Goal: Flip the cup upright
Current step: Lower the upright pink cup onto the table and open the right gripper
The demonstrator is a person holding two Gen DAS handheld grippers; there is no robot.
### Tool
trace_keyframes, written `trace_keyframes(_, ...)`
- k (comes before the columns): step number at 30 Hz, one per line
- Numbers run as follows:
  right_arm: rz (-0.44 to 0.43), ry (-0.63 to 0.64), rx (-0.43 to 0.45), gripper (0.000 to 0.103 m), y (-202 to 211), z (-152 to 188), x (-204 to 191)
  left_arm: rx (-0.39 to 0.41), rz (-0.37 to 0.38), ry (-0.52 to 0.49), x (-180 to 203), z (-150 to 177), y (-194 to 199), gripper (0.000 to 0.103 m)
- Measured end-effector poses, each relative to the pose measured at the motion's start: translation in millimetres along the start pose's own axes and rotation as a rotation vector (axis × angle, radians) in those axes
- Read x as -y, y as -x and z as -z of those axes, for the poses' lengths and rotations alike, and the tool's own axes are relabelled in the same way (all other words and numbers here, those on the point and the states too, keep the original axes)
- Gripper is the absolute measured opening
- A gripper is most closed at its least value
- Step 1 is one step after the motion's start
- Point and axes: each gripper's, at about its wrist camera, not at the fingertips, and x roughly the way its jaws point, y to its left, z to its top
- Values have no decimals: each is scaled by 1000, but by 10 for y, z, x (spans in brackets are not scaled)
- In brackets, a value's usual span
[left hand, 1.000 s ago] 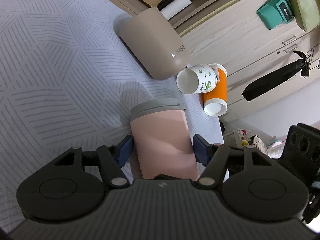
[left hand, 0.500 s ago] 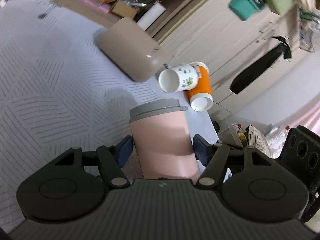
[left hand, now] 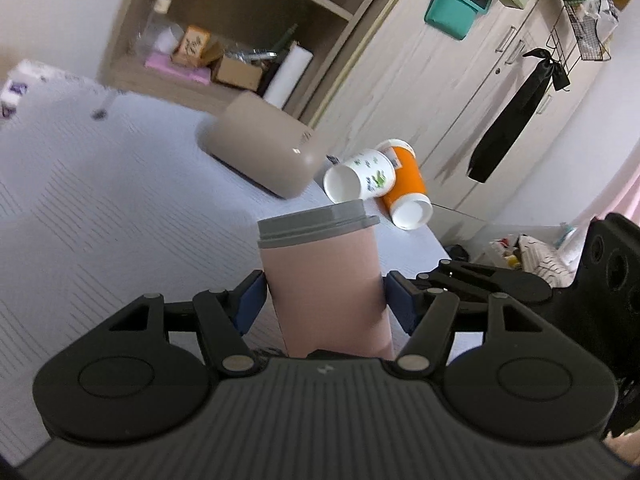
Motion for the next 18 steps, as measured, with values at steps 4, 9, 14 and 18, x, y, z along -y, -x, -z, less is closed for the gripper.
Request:
trace_keyframes(4, 15, 7, 33, 70, -68, -42, -45, 20, -21, -55, -9, -78, 21, 63)
trace_keyframes(9, 32, 13, 54, 70, -258, -205, -47, 30, -81, -181, 6, -249, 17, 63)
trace_keyframes(14, 68, 57, 100, 69, -390, -269, -19, 35, -66, -199, -74, -405, -12, 62)
trace_keyframes(18, 116, 94, 135, 68, -472, -273, -17, 42, -80, -230, -58, -499, -93, 62)
